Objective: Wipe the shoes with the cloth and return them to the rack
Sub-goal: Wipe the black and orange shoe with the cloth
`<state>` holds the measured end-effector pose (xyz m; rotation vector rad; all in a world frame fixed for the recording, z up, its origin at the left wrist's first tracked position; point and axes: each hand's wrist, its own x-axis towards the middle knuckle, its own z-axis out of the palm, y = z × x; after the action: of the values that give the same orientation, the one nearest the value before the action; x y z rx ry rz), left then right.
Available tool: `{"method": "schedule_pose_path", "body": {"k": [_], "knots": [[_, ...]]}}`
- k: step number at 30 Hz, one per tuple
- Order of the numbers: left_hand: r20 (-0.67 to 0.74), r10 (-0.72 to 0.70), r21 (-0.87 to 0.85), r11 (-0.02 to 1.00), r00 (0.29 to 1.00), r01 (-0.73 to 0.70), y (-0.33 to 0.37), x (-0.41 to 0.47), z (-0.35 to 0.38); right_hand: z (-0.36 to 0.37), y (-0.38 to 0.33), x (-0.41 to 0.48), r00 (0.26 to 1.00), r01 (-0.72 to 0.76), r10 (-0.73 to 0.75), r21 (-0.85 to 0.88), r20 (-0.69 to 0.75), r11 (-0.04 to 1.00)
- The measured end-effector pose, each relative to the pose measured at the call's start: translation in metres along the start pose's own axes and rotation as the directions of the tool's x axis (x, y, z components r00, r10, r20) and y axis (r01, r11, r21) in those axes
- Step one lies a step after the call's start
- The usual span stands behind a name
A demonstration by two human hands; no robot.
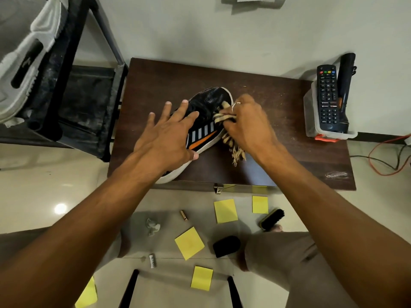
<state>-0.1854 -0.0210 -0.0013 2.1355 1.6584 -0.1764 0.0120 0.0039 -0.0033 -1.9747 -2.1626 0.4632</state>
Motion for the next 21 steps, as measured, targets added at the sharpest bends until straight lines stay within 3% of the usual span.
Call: {"method": "schedule_pose_path", "body": {"k": [7,13,18,21], "knots": [[-0.001,-0.003,0.004,1.000,1.000,0.003,0.001,-0.001,0.002,0.008,-0.022,-0.027,0.979,0.101,-0.132,0.194,0.153,0.976],[0.003,0.012,0.003,1.000,1.000,-0.012,0.000,0.000,0.001,0.002,-0.001,-0.002,0.999,-0.045,0.046,0.061,-0.016,0.997],[0.013,0.006,-0.003,1.000,1.000,-0.006,0.001,0.000,0.001,0.013,-0.023,-0.026,0.988,0.080,-0.107,0.219,0.114,0.972],[0.019,0.006,-0.002,1.000,1.000,-0.006,0.001,0.000,0.001,0.013,-0.022,-0.027,0.986,0.111,-0.136,0.226,0.098,0.968]]}}
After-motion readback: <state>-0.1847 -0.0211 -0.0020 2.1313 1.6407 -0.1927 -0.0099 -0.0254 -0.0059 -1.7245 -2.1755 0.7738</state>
